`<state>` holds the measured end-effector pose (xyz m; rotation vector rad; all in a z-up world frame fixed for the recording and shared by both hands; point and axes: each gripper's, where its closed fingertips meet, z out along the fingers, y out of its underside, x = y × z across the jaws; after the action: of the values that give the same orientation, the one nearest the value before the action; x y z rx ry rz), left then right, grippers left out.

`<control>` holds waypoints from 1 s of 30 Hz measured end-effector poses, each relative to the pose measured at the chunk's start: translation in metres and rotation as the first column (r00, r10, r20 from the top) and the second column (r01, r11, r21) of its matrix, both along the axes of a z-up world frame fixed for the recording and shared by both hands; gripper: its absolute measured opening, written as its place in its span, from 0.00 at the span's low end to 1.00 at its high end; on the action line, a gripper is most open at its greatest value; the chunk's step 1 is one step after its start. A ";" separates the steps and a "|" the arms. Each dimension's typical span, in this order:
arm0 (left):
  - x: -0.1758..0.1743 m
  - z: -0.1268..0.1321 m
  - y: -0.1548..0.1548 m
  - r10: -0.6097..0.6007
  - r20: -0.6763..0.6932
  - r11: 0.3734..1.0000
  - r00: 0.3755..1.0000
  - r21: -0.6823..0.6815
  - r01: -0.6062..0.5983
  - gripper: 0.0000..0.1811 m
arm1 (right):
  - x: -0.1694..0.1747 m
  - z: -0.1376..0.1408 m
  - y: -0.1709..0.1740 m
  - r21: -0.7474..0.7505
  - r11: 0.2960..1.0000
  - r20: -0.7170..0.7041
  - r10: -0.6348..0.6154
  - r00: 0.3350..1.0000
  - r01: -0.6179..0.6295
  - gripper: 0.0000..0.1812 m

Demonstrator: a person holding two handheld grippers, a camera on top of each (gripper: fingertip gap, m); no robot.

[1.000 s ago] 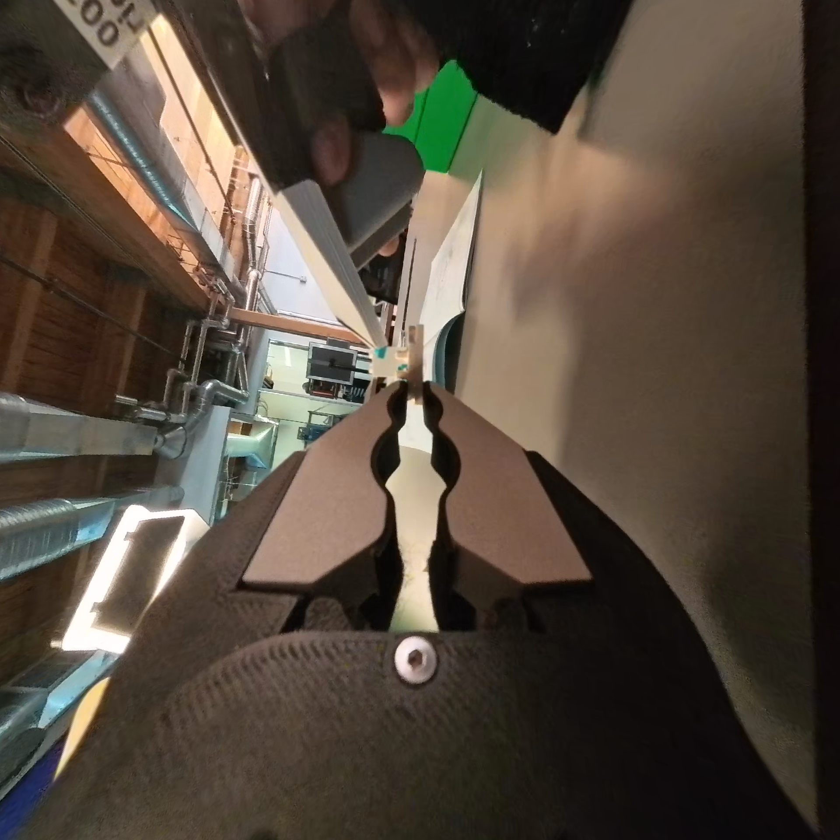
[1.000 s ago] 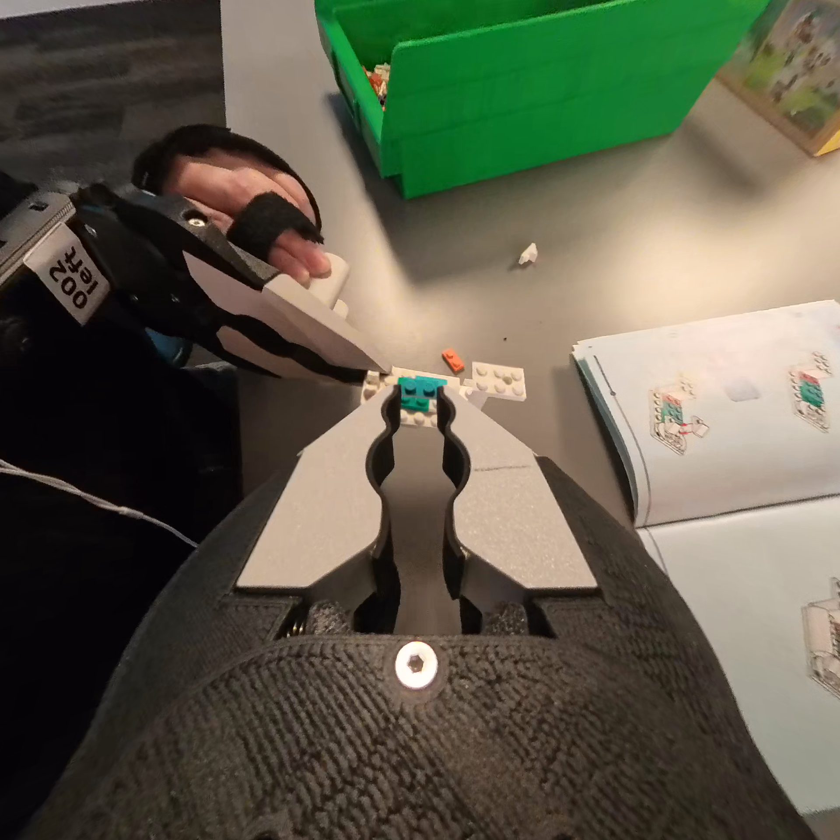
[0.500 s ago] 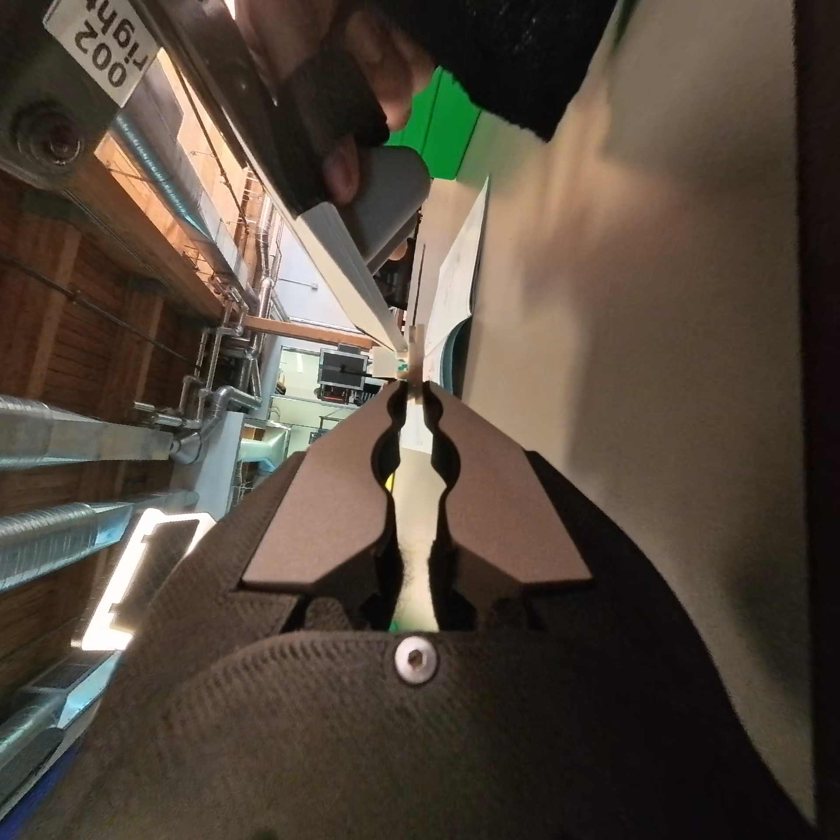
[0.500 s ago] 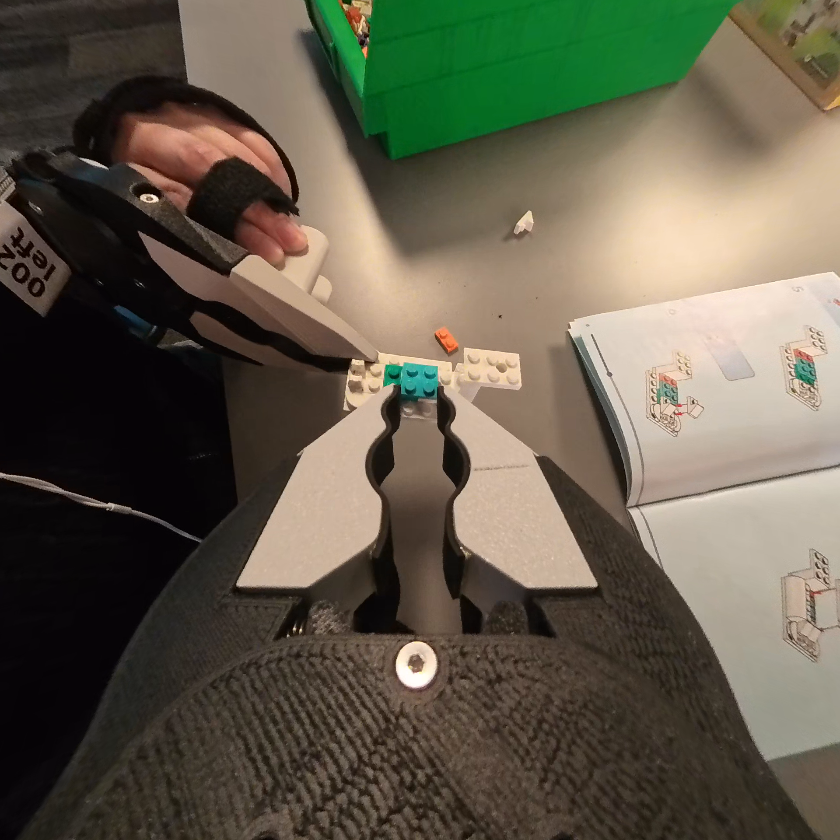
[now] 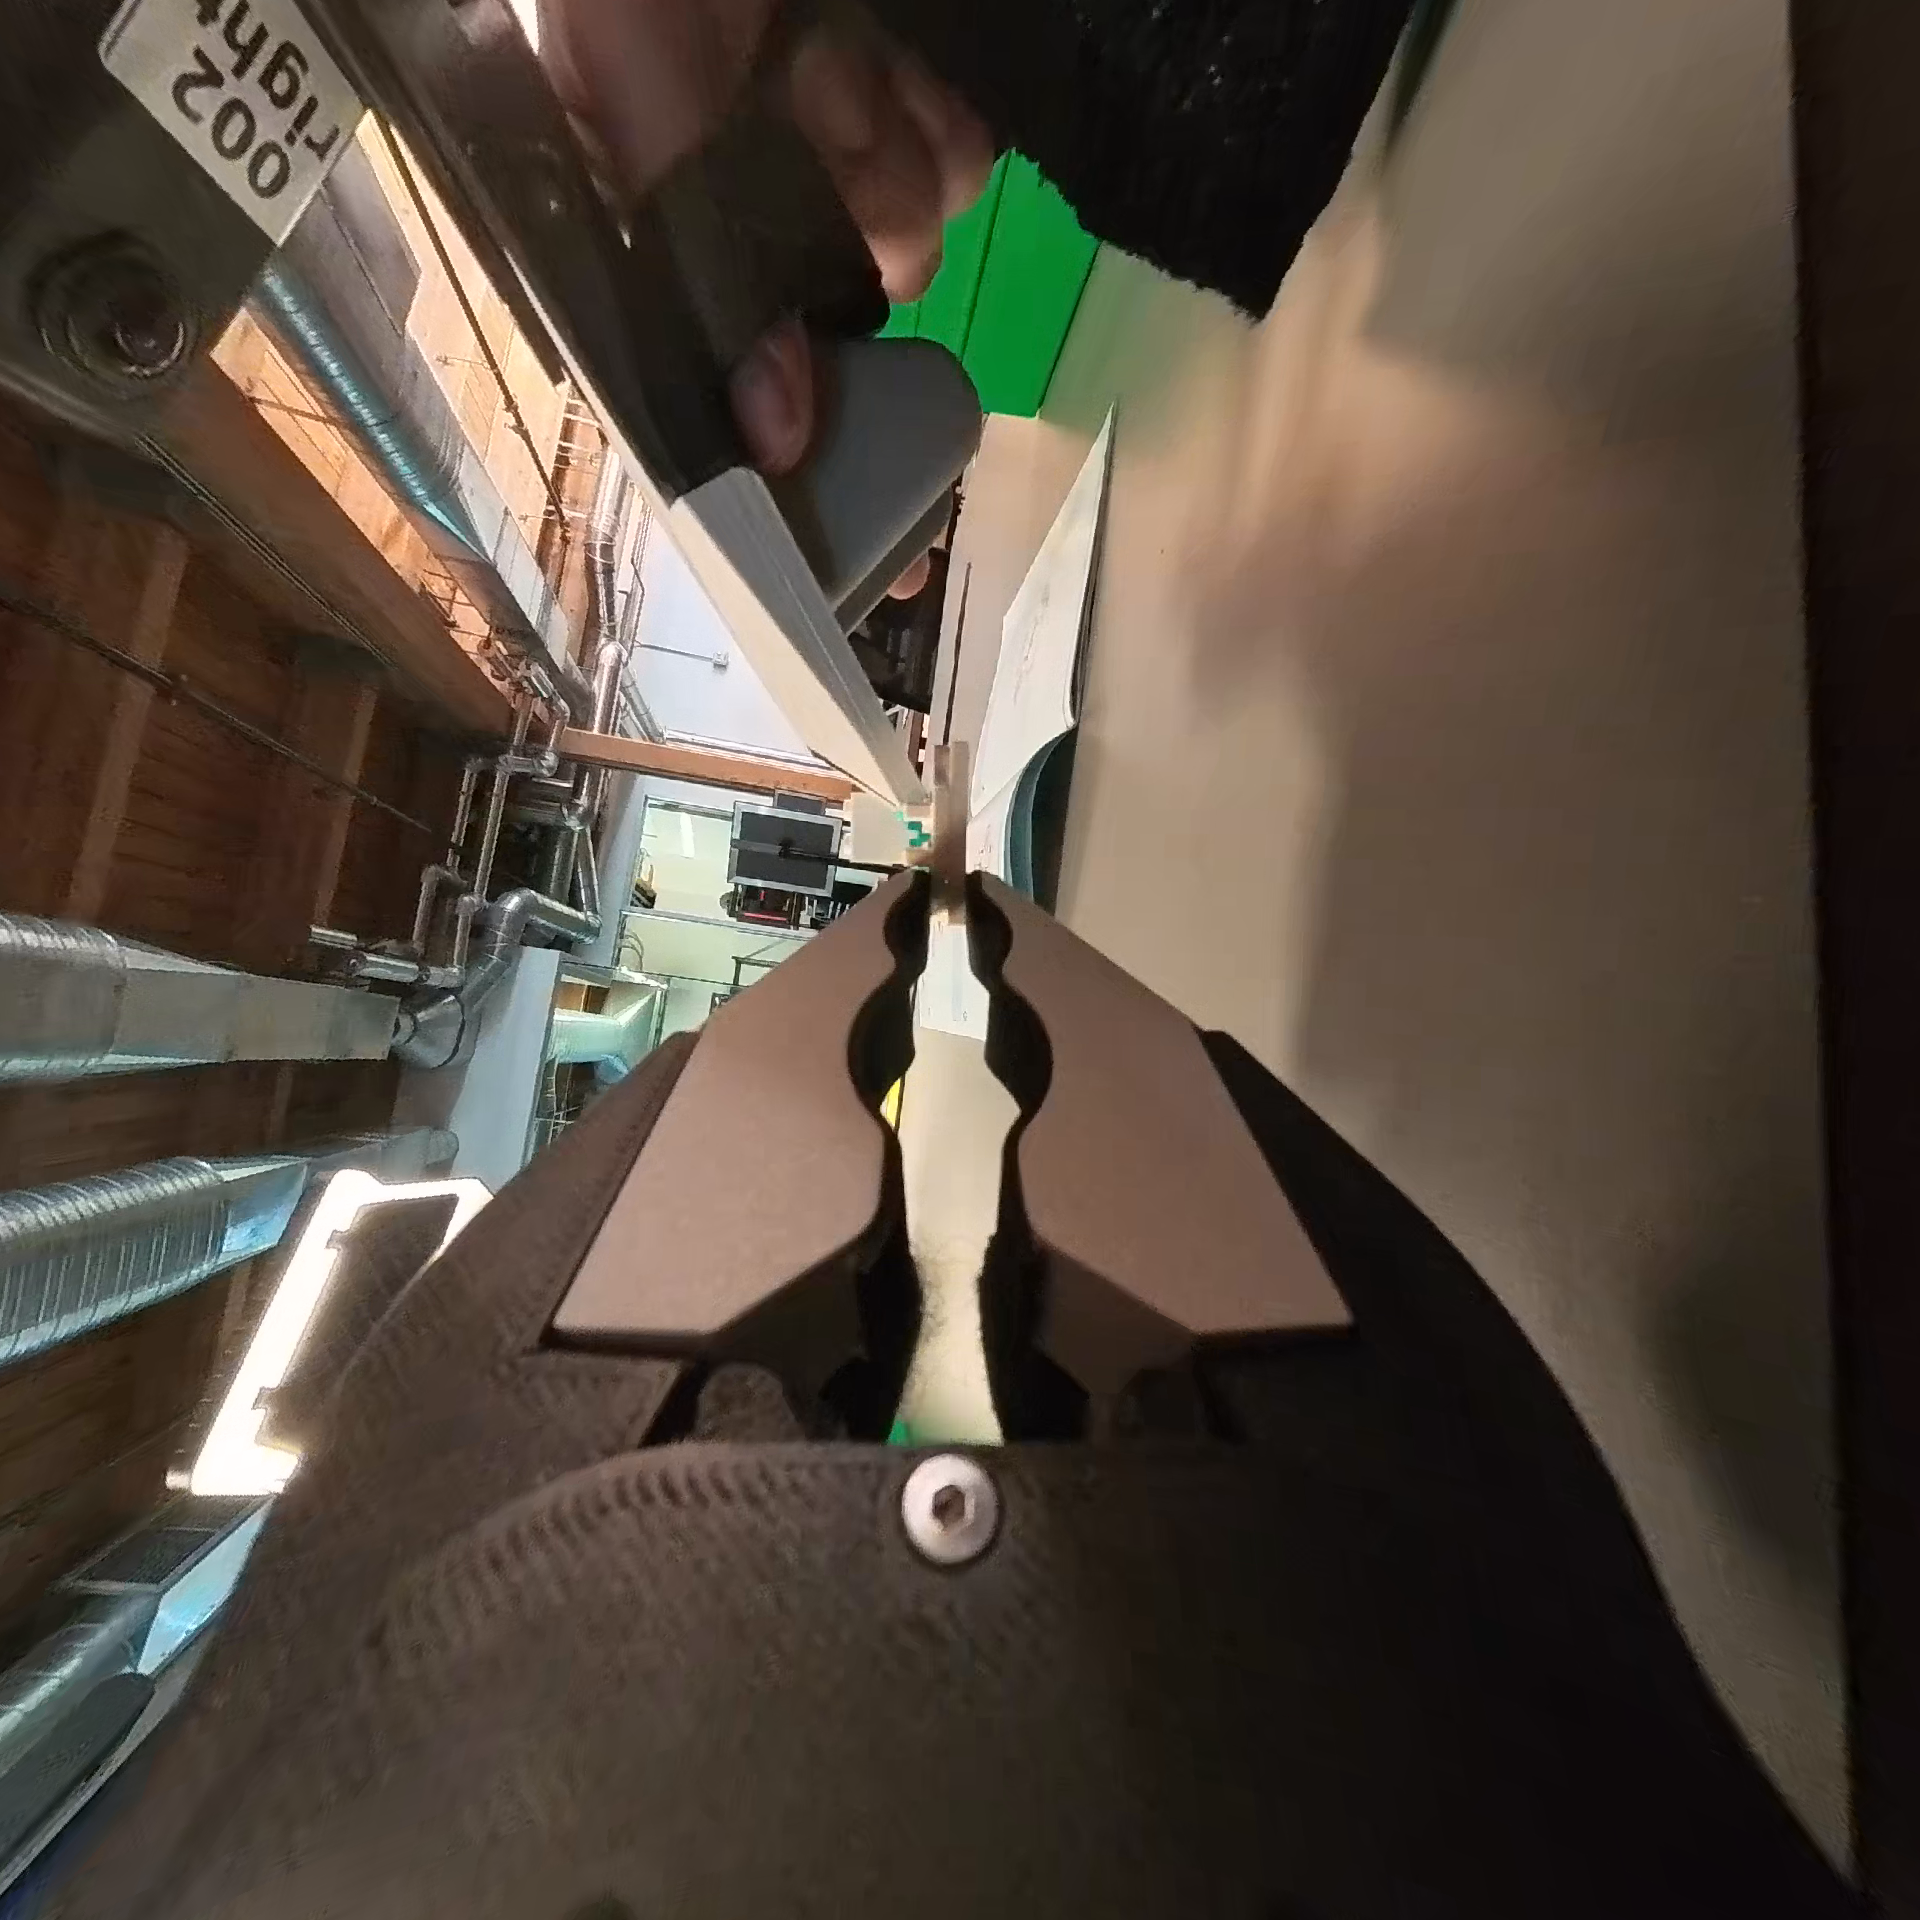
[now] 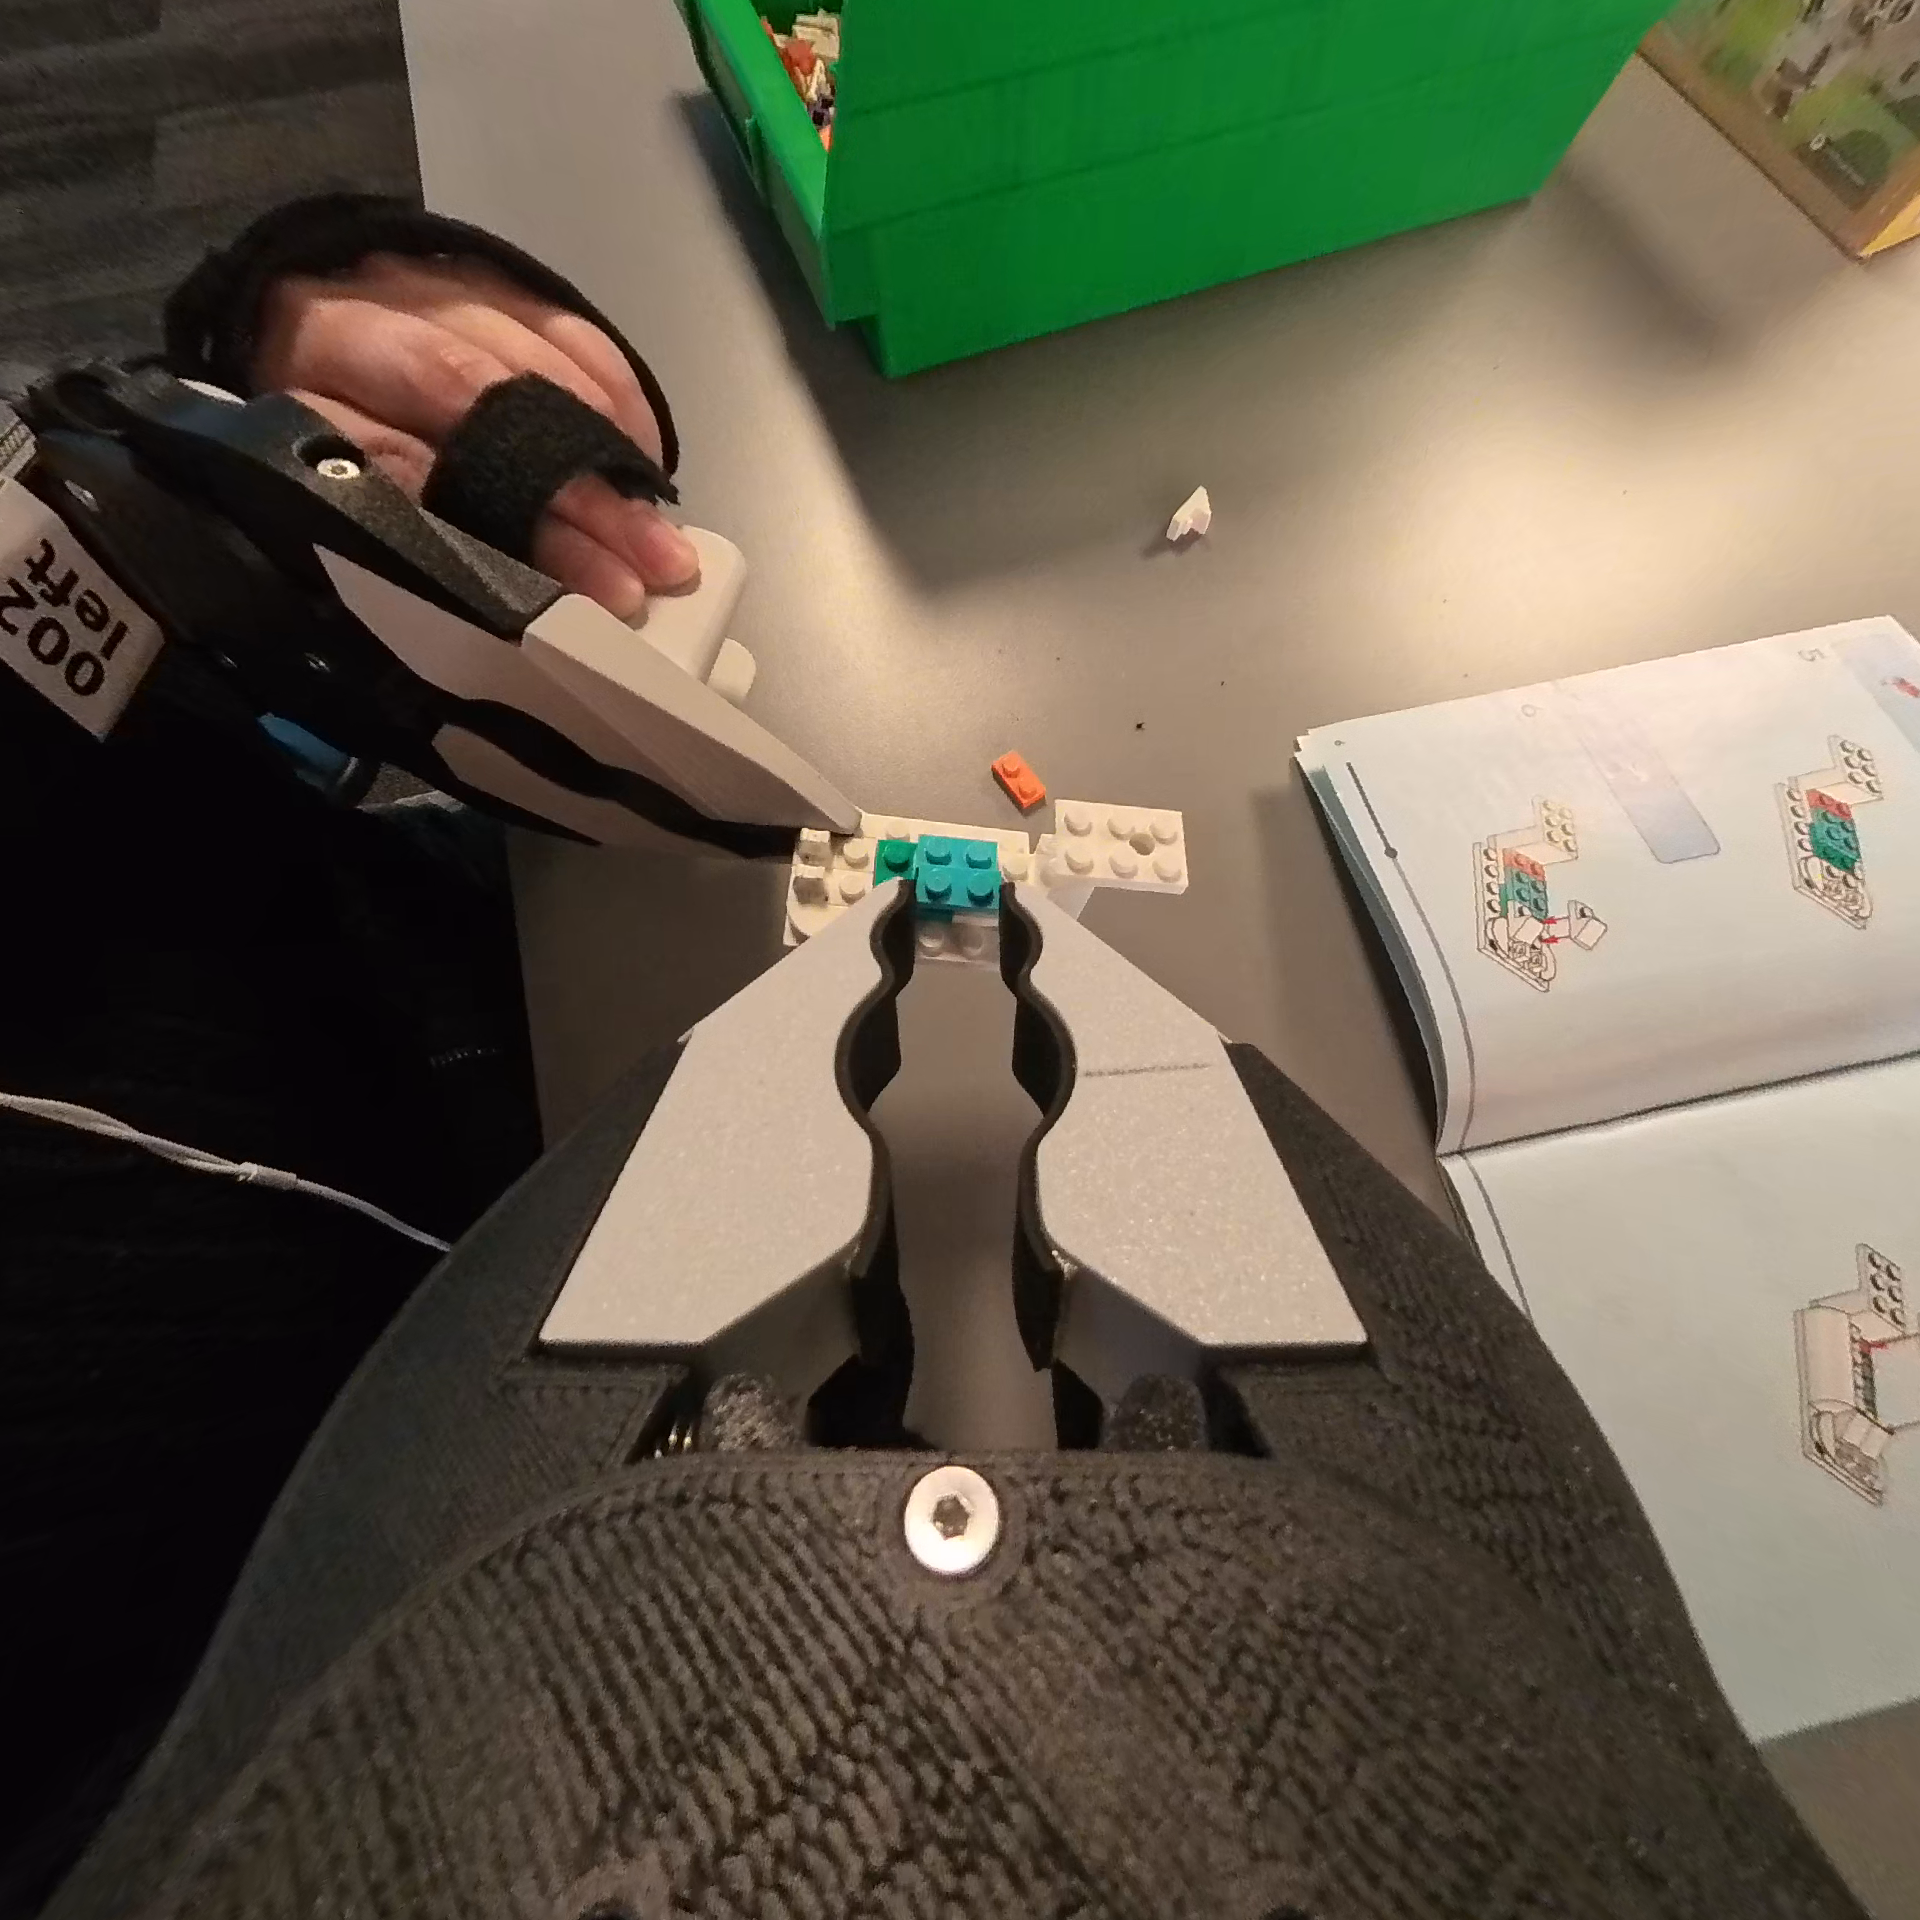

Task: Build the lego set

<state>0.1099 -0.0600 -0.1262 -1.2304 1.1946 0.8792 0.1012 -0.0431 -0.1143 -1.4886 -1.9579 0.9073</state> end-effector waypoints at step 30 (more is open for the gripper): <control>-0.001 -0.001 -0.002 -0.003 -0.004 1.000 1.000 0.002 0.003 0.03 | 0.001 0.008 -0.006 0.047 0.998 -0.051 0.038 0.998 -0.036 0.11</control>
<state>0.1094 -0.0623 -0.1271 -1.2261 1.1982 0.8809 0.1017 -0.0490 -0.1066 -1.3938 -1.9617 0.9021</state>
